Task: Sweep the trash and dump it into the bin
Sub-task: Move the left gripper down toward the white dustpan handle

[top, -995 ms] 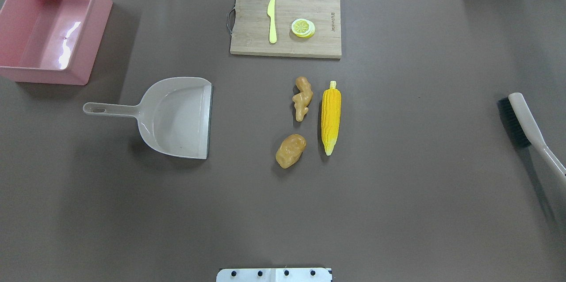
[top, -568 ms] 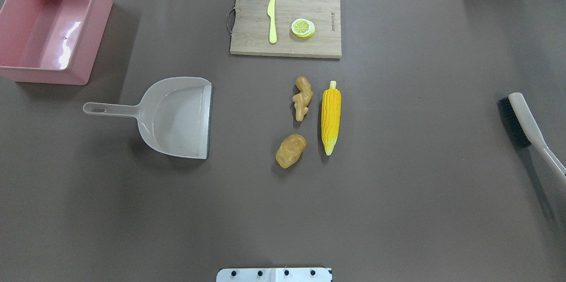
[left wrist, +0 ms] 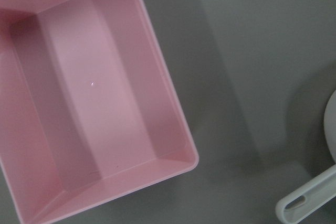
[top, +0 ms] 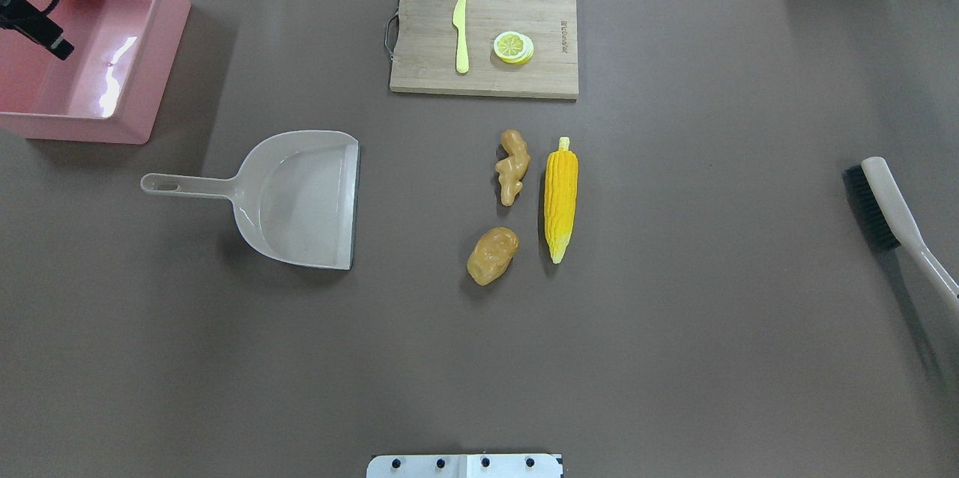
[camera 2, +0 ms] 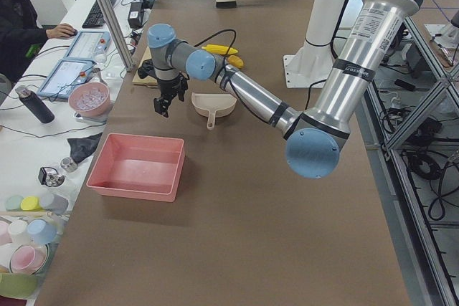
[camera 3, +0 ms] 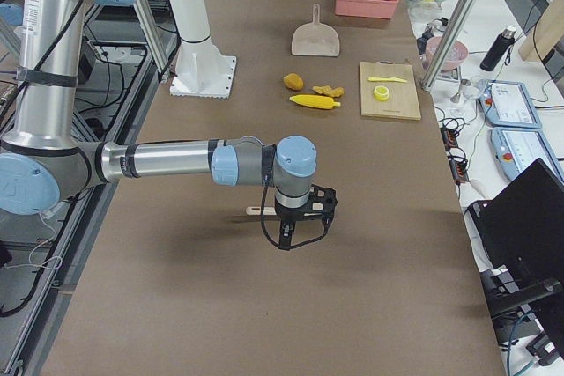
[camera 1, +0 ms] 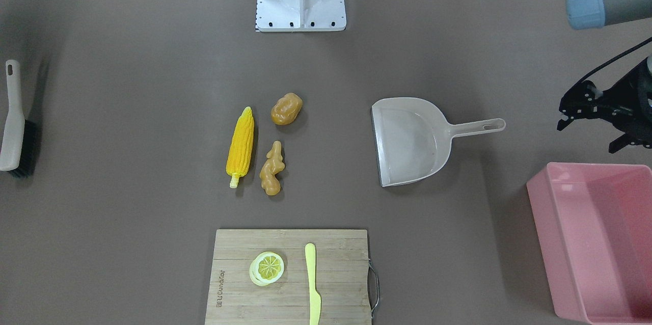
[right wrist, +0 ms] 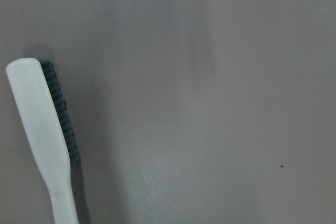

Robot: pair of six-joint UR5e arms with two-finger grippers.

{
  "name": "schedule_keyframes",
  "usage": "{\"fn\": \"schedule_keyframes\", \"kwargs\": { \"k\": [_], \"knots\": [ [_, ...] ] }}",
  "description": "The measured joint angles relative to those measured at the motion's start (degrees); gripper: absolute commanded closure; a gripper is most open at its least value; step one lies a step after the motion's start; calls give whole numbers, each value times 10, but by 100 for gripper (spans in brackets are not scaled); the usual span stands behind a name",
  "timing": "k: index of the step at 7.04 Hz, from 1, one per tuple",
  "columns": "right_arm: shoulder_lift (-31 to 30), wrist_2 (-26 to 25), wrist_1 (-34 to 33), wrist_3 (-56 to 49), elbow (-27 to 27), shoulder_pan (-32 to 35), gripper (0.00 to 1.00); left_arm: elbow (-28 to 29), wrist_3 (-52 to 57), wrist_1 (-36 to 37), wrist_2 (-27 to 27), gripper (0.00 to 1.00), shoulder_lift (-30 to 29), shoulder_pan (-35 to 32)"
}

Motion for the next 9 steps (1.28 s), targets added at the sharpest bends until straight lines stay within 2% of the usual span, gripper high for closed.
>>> {"fn": "schedule_keyframes", "kwargs": {
  "k": [5, 9],
  "knots": [
    [-1, -1, -1, 3, -6, 0, 0, -15, 3, -7, 3, 2, 2, 81],
    [-7, 5, 0, 6, -6, 1, 0, -48, 17, -7, -2, 2, 5, 92]
  ]
}}
